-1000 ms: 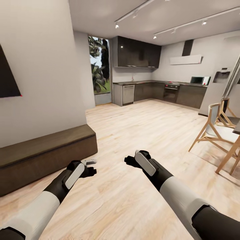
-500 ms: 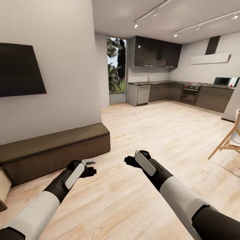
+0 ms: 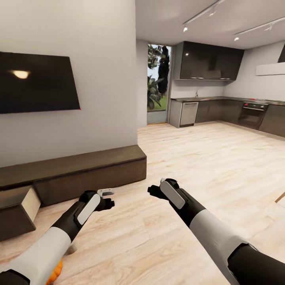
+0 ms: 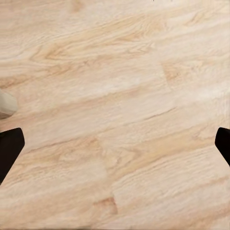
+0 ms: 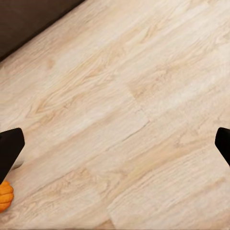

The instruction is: Place each of the two pumpkins and all three candles from the living room inside a cabinet in the living room (use any cabinet), then make sure every cabinet is closed, and position the cauldron so it is next to a table in the living room.

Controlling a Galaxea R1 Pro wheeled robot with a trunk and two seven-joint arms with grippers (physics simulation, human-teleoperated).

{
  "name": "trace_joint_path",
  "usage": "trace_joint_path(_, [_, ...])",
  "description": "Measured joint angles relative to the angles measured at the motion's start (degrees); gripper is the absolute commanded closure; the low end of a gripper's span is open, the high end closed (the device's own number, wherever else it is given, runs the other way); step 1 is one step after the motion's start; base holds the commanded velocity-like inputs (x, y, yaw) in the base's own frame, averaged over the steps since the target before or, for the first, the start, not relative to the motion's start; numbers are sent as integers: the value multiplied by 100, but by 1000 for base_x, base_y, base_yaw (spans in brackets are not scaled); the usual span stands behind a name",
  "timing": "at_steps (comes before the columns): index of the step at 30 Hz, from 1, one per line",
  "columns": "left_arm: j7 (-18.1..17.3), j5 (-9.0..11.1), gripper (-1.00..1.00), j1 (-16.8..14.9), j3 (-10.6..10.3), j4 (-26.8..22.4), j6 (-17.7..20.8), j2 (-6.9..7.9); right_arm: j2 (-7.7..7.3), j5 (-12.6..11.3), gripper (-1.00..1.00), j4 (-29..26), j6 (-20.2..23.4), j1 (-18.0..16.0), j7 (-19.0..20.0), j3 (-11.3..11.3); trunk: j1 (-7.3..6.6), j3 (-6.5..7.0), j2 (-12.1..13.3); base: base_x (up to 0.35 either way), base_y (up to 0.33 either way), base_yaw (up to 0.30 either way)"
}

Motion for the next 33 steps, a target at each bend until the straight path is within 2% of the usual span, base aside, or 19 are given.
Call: trace_joint_path(33, [0, 20, -100, 0, 0, 6, 0, 0, 3, -2, -100, -2, 0, 0, 8, 0, 0, 0, 0, 0, 0, 293])
